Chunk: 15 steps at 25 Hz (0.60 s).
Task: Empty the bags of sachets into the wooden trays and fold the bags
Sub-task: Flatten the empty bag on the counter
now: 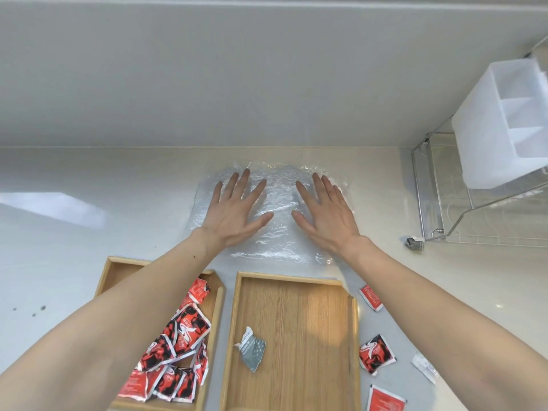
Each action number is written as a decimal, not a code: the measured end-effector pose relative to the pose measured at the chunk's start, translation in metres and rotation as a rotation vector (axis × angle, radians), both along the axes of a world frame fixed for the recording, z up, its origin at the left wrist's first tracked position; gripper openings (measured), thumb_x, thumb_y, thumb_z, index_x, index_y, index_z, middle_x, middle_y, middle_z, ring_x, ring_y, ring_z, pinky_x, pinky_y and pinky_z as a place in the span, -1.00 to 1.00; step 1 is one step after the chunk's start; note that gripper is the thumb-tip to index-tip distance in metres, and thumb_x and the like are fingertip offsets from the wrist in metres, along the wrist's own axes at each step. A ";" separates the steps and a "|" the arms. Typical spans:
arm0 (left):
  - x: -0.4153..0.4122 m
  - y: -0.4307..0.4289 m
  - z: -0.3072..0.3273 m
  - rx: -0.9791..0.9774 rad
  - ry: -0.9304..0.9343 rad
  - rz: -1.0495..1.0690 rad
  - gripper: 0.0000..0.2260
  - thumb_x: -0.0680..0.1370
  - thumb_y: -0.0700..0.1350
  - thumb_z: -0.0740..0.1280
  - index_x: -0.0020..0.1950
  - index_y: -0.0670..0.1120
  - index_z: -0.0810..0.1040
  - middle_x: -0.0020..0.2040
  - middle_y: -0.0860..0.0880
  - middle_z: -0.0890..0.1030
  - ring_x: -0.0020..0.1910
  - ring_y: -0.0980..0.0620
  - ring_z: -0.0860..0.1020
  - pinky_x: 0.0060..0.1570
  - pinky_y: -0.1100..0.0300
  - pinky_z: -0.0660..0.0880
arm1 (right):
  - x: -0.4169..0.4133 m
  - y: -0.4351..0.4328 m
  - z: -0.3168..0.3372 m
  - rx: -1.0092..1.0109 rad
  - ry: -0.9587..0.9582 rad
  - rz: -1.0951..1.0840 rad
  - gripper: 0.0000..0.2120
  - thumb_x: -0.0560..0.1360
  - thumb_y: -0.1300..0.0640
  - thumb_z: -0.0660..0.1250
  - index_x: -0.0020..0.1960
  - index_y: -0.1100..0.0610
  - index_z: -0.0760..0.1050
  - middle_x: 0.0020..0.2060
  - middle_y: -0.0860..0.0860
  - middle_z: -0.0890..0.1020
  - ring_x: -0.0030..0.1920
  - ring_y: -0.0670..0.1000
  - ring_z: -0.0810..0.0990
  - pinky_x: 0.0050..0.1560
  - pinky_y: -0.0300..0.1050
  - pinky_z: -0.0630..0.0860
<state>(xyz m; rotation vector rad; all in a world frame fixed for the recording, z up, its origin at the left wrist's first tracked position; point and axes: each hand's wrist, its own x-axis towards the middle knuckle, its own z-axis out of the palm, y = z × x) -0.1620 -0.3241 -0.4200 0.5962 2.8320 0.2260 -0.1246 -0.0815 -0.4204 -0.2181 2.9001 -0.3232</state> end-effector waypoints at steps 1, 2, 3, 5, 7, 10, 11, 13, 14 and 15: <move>0.005 0.001 0.006 0.017 0.013 -0.003 -0.33 0.55 0.40 -0.06 0.60 0.16 -0.06 0.63 -0.08 -0.07 0.60 -0.12 -0.08 0.52 -0.16 -0.11 | 0.004 -0.001 0.006 0.001 0.012 -0.005 -0.37 0.61 -0.27 -0.03 0.60 -0.07 -0.06 0.60 0.14 -0.03 0.59 0.13 -0.12 0.56 0.05 -0.15; 0.010 0.002 0.011 0.034 0.018 -0.004 -0.34 0.57 0.38 -0.05 0.61 0.14 -0.04 0.63 -0.09 -0.05 0.60 -0.11 -0.07 0.53 -0.15 -0.10 | 0.008 -0.001 0.013 0.004 0.026 -0.007 -0.37 0.61 -0.26 -0.03 0.60 -0.07 -0.06 0.59 0.15 -0.02 0.59 0.14 -0.11 0.56 0.05 -0.14; 0.016 0.003 0.017 0.050 0.018 -0.004 -0.35 0.58 0.36 -0.04 0.61 0.12 -0.03 0.63 -0.09 -0.04 0.60 -0.11 -0.06 0.53 -0.14 -0.08 | 0.012 -0.001 0.021 0.010 0.043 -0.007 -0.37 0.61 -0.26 -0.03 0.60 -0.07 -0.05 0.59 0.16 0.00 0.59 0.15 -0.09 0.56 0.07 -0.13; 0.029 0.003 0.031 0.079 0.023 -0.005 -0.38 0.61 0.31 -0.03 0.61 0.09 -0.01 0.63 -0.10 -0.01 0.60 -0.11 -0.04 0.53 -0.12 -0.06 | 0.022 -0.001 0.038 0.022 0.075 -0.015 -0.37 0.61 -0.26 -0.03 0.60 -0.07 -0.03 0.59 0.18 0.03 0.59 0.16 -0.06 0.56 0.09 -0.10; 0.044 0.003 0.049 0.112 0.058 -0.013 -0.40 0.62 0.28 -0.02 0.61 0.06 0.02 0.62 -0.12 0.03 0.59 -0.13 -0.01 0.53 -0.11 -0.02 | 0.037 -0.002 0.060 0.035 0.094 -0.037 -0.38 0.61 -0.25 -0.02 0.60 -0.07 -0.03 0.59 0.17 0.03 0.59 0.16 -0.07 0.56 0.08 -0.11; 0.066 0.001 0.078 0.175 0.097 -0.027 -0.42 0.64 0.24 -0.02 0.60 0.02 0.08 0.61 -0.12 0.10 0.59 -0.12 0.02 0.51 -0.07 0.01 | 0.062 -0.007 0.090 0.051 0.166 -0.060 -0.39 0.62 -0.25 0.00 0.60 -0.08 0.00 0.58 0.18 0.09 0.58 0.17 -0.02 0.55 0.09 -0.07; 0.076 0.000 0.088 0.192 0.120 -0.044 -0.42 0.63 0.24 -0.04 0.60 0.01 0.10 0.60 -0.12 0.13 0.59 -0.12 0.04 0.51 -0.06 0.02 | 0.073 -0.009 0.100 0.056 0.195 -0.070 -0.40 0.61 -0.25 -0.01 0.59 -0.09 0.02 0.57 0.19 0.12 0.58 0.18 0.00 0.55 0.10 -0.06; 0.093 -0.001 0.106 0.215 0.169 -0.088 -0.41 0.62 0.25 -0.07 0.58 -0.01 0.15 0.59 -0.13 0.18 0.58 -0.12 0.08 0.50 -0.05 0.07 | 0.091 -0.013 0.117 0.065 0.237 -0.098 -0.41 0.61 -0.27 -0.02 0.58 -0.11 0.05 0.56 0.19 0.16 0.58 0.18 0.02 0.55 0.12 -0.04; 0.100 -0.002 0.115 0.225 0.195 -0.111 -0.41 0.62 0.25 -0.08 0.58 -0.01 0.17 0.58 -0.13 0.20 0.57 -0.12 0.09 0.50 -0.04 0.08 | 0.100 -0.015 0.127 0.073 0.255 -0.116 -0.41 0.60 -0.28 -0.03 0.58 -0.13 0.05 0.55 0.19 0.17 0.57 0.18 0.03 0.55 0.13 -0.04; 0.106 -0.002 0.123 0.234 0.217 -0.134 -0.40 0.61 0.25 -0.08 0.57 -0.01 0.19 0.57 -0.14 0.21 0.57 -0.12 0.11 0.49 -0.04 0.09 | 0.109 -0.017 0.136 0.086 0.272 -0.133 -0.42 0.60 -0.28 -0.04 0.58 -0.13 0.06 0.55 0.18 0.17 0.57 0.18 0.03 0.55 0.14 -0.05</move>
